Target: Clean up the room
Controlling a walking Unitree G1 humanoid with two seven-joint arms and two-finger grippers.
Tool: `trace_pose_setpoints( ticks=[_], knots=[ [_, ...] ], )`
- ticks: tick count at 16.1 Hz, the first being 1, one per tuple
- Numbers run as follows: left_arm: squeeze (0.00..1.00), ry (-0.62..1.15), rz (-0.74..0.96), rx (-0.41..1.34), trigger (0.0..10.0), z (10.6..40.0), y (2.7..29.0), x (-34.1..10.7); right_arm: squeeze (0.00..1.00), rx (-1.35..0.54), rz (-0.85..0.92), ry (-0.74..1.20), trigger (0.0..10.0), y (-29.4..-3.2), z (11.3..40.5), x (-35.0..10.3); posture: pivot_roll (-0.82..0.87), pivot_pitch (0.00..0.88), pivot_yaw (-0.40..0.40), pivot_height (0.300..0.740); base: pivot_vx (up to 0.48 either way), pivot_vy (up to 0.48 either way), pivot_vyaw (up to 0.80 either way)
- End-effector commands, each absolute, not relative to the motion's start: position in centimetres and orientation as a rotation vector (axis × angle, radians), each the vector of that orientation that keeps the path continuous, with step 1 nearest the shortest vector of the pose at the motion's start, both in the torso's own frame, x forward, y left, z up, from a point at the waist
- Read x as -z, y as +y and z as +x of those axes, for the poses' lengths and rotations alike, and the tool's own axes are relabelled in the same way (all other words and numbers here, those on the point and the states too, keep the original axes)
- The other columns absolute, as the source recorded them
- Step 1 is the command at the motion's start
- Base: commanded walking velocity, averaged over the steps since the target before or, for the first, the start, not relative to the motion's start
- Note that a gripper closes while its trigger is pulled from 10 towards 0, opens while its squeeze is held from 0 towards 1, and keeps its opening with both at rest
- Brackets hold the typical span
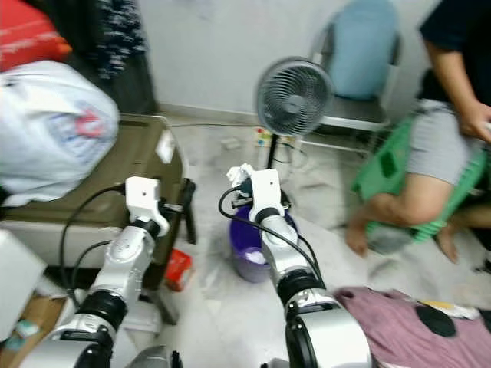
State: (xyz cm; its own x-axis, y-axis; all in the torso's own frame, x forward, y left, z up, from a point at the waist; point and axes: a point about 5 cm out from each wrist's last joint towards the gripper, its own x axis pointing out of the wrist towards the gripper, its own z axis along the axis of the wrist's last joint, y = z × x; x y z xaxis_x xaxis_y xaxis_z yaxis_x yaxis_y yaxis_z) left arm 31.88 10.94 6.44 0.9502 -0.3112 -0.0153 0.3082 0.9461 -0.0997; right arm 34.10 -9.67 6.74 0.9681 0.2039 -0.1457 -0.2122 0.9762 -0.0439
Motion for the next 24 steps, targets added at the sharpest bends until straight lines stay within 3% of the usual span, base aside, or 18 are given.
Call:
trace_pose_setpoints(
  ticks=[1, 4, 7, 10, 13, 16, 19, 24],
  knots=[
    [0.0, 0.0, -0.096, 0.358, 10.0, 32.0, 10.1, -7.0, 0.0, -0.179, -0.052, 0.135, 10.0, -10.5, 34.4, -7.0, 0.07, 0.0, -0.035, 0.74, 0.0, 0.0, 0.0],
    [0.0, -0.002, -0.041, 0.325, 10.0, 32.0, 10.6, -7.0, 0.0, -0.175, -0.048, 0.135, 10.0, -10.4, 34.4, -7.0, 0.07, 0.0, -0.029, 0.74, 0.0, 0.0, 0.0],
    [0.0, -0.096, 0.153, 0.268, 10.0, 31.8, 13.0, -7.9, 0.0, -0.157, -0.033, 0.108, 10.0, -10.9, 34.3, -7.3, 0.08, 0.0, -0.027, 0.74, 0.0, 0.0, 0.0],
    [0.0, -0.105, 0.186, 0.17, 10.0, 30.5, 14.9, -7.7, 0.0, -0.128, -0.011, 0.056, 10.0, -11.8, 33.9, -7.8, 0.08, 0.0, -0.021, 0.74, 0.0, 0.0, 0.0],
    [0.0, -0.155, 0.167, 0.179, 10.0, 27.7, 16.2, -8.8, 0.0, -0.084, -0.044, 0.0, 10.0, -14.0, 32.4, -8.3, 0.08, 0.0, -0.023, 0.74, 0.0, 0.0, 0.0],
    [0.0, -0.137, 0.104, 0.082, 10.0, 23.8, 18.0, -9.3, 0.0, -0.011, -0.061, 0.002, 10.0, -17.2, 30.5, -8.6, 0.08, 0.0, -0.045, 0.74, 0.0, 0.0, 0.0],
    [0.0, -0.116, 0.116, 0.057, 10.0, 22.2, 17.6, -9.4, 0.0, 0.01, -0.079, 0.019, 10.0, -18.3, 29.3, -8.8, 0.08, 0.0, -0.077, 0.74, 0.0, 0.0, 0.0],
    [0.0, -0.119, 0.031, 0.16, 10.0, 23.8, 15.0, -10.6, 0.0, 0.018, -0.128, 0.009, 10.0, -18.5, 28.8, -10.0, 0.03, 0.0, -0.052, 0.74, 0.0, 0.0, 0.0]
  ],
)
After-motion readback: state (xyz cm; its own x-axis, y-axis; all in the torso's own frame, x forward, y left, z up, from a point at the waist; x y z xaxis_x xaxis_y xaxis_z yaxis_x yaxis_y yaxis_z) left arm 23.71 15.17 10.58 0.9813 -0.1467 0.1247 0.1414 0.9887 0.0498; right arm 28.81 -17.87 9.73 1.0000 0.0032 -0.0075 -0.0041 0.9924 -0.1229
